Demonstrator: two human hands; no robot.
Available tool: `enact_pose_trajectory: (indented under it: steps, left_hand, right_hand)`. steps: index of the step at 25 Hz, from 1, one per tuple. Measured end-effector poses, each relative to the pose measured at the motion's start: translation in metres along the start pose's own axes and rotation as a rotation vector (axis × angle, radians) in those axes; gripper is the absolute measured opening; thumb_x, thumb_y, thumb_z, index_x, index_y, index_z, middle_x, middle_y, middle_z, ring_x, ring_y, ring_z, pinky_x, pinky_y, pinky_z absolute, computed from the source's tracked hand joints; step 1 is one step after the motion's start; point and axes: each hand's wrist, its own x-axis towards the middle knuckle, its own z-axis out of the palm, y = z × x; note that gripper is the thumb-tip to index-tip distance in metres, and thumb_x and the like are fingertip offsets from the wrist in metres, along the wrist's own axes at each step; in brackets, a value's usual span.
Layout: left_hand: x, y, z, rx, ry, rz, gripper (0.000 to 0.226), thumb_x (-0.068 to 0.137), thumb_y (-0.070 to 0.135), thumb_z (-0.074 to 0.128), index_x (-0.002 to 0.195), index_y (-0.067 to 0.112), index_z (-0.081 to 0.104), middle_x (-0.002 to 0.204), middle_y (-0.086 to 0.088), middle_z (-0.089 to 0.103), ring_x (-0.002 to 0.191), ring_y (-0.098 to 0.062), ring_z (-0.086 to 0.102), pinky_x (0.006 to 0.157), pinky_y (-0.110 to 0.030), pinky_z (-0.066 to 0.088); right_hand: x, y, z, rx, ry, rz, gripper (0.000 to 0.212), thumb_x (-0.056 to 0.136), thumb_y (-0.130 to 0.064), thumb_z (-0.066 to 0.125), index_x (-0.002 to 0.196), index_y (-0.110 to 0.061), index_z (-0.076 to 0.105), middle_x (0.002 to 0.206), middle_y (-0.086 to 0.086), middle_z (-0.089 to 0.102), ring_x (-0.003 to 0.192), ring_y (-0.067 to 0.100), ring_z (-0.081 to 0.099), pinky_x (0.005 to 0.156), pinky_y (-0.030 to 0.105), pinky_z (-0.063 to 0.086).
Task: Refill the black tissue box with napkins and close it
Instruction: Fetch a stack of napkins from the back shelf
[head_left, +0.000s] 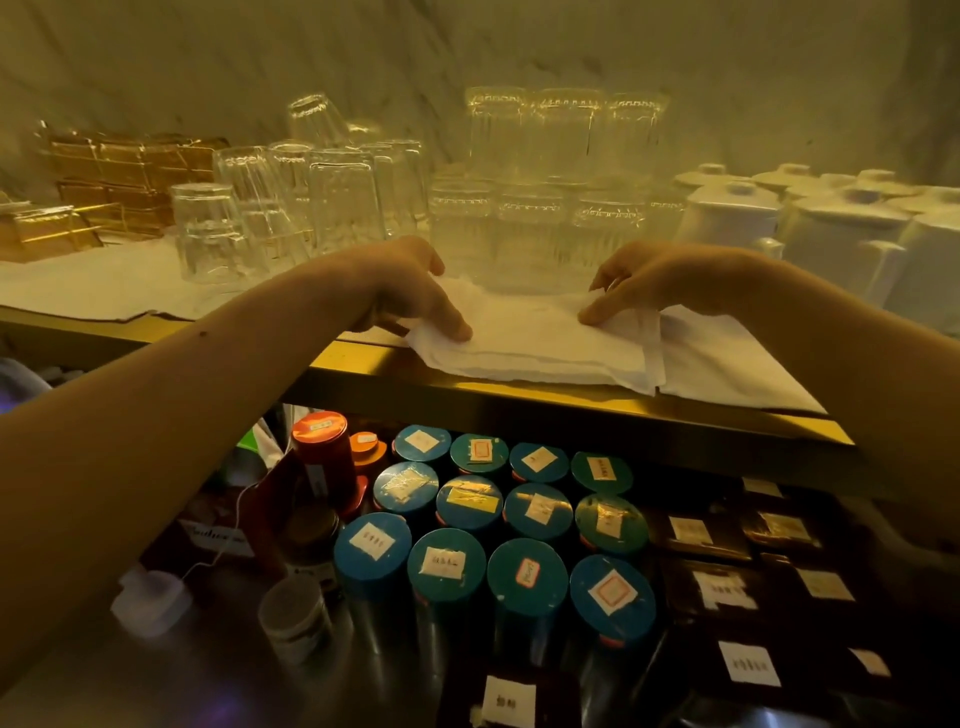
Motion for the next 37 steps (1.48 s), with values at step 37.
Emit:
enact_pose_trajectory:
  steps: [37]
  left_hand:
    - [-0.082,-0.032,0.028,-0.857,-0.37,0.104,0.042,0.074,0.01,0.061,0.116,0.003,0.058,0.085,-0.01,0.072,0.067,-0.019,0.072,0.052,-0.031,0.059]
  right_hand:
    - [-0.15,0.002,0.033,0.982,0.081,-0.065,0.028,0.088,0.001,0.054,0.114,-0.007,0.06,0.098,0.009,0.074,0.084,0.022,0.074,0.06,0.03,0.059]
